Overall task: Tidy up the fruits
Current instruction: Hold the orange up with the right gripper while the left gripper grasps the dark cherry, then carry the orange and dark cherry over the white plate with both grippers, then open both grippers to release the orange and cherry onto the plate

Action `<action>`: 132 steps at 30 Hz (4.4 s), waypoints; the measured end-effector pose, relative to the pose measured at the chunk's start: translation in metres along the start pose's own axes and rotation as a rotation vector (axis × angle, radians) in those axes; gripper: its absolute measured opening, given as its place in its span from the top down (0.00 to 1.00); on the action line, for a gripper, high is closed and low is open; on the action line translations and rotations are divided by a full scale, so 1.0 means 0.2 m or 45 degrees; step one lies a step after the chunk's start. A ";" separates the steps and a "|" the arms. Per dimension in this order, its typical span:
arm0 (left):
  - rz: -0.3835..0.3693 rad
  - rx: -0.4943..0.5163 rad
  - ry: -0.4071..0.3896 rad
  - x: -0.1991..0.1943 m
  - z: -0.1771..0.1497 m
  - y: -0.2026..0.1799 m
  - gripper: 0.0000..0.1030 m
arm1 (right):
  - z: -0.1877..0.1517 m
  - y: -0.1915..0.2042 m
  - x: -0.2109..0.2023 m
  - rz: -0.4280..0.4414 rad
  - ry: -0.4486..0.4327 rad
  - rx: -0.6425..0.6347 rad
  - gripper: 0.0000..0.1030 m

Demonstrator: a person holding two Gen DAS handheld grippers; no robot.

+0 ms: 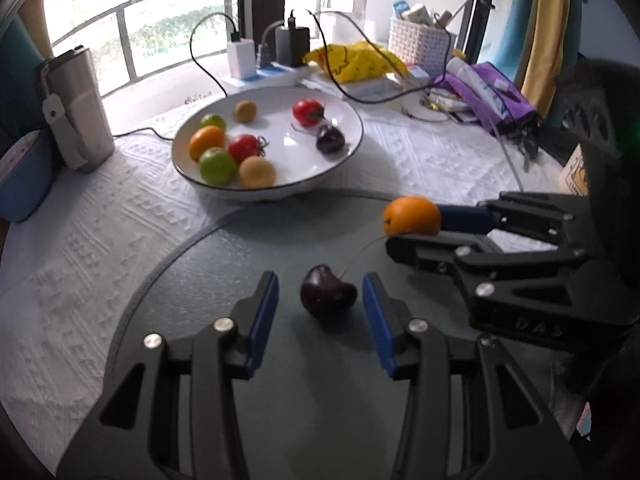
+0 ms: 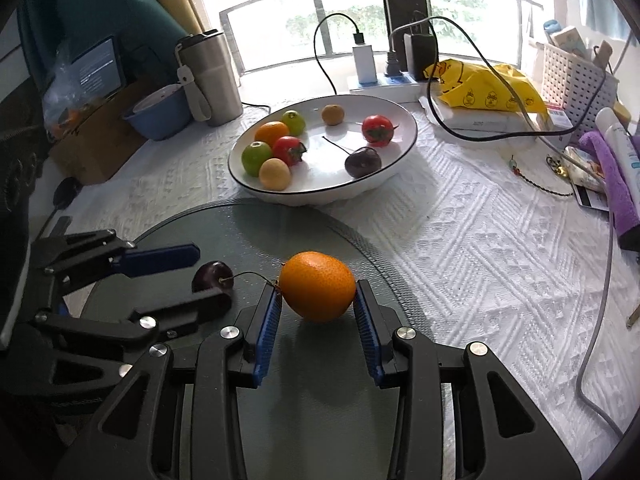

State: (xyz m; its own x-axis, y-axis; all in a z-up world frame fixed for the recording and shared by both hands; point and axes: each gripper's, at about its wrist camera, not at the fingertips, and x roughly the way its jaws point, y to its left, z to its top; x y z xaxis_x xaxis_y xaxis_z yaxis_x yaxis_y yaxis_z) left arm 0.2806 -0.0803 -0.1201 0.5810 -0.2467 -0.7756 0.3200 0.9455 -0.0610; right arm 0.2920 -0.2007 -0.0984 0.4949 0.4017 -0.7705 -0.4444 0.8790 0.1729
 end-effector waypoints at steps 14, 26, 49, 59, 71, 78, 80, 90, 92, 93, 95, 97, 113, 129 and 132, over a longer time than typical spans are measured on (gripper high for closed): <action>-0.055 0.055 0.002 0.05 0.01 -0.01 0.70 | 0.01 -0.01 0.02 -0.001 0.006 0.005 0.62; -0.039 0.034 -0.042 -0.03 0.00 0.01 0.70 | 0.01 0.03 0.00 -0.003 0.008 -0.020 0.62; 0.018 0.029 -0.238 -0.24 0.22 0.05 0.70 | 0.22 0.09 -0.12 -0.010 -0.109 -0.069 0.62; 0.034 0.040 -0.243 -0.17 0.34 0.11 0.70 | 0.35 0.04 -0.06 -0.017 -0.125 -0.075 0.62; 0.037 0.047 -0.216 0.00 0.47 0.20 0.70 | 0.50 -0.04 0.10 -0.016 -0.100 -0.062 0.62; 0.048 0.080 -0.186 0.14 0.54 0.25 0.70 | 0.56 -0.09 0.23 -0.023 -0.070 -0.047 0.62; 0.046 0.075 -0.169 0.19 0.56 0.28 0.70 | 0.57 -0.10 0.27 -0.024 -0.058 -0.040 0.62; 0.012 0.053 -0.120 0.34 0.58 0.36 0.70 | 0.59 -0.14 0.38 -0.033 -0.025 -0.027 0.62; 0.006 0.048 -0.119 0.35 0.59 0.36 0.70 | 0.58 -0.14 0.38 -0.037 -0.026 -0.032 0.62; 0.008 0.048 -0.120 0.35 0.59 0.37 0.70 | 0.58 -0.14 0.38 -0.038 -0.026 -0.033 0.62; 0.004 0.042 -0.114 0.34 0.59 0.37 0.69 | 0.58 -0.14 0.38 -0.042 -0.027 -0.031 0.62; 0.004 0.041 -0.108 0.34 0.59 0.37 0.69 | 0.58 -0.14 0.38 -0.049 -0.028 -0.028 0.62; 0.030 0.024 -0.121 0.25 0.58 0.34 0.68 | 0.56 -0.13 0.37 -0.099 -0.002 0.000 0.54; 0.060 -0.015 -0.207 -0.03 0.50 0.29 0.61 | 0.51 -0.05 0.17 -0.122 -0.062 0.003 0.54; 0.067 -0.025 -0.226 -0.09 0.48 0.28 0.60 | 0.49 -0.03 0.13 -0.128 -0.074 0.000 0.54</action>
State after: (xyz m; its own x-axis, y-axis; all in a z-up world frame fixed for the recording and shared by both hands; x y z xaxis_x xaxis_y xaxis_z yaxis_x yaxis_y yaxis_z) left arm 0.3598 -0.0424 -0.0494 0.7200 -0.2290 -0.6551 0.2724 0.9615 -0.0368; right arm 0.3795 -0.1708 -0.0591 0.5797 0.3258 -0.7469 -0.3904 0.9156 0.0964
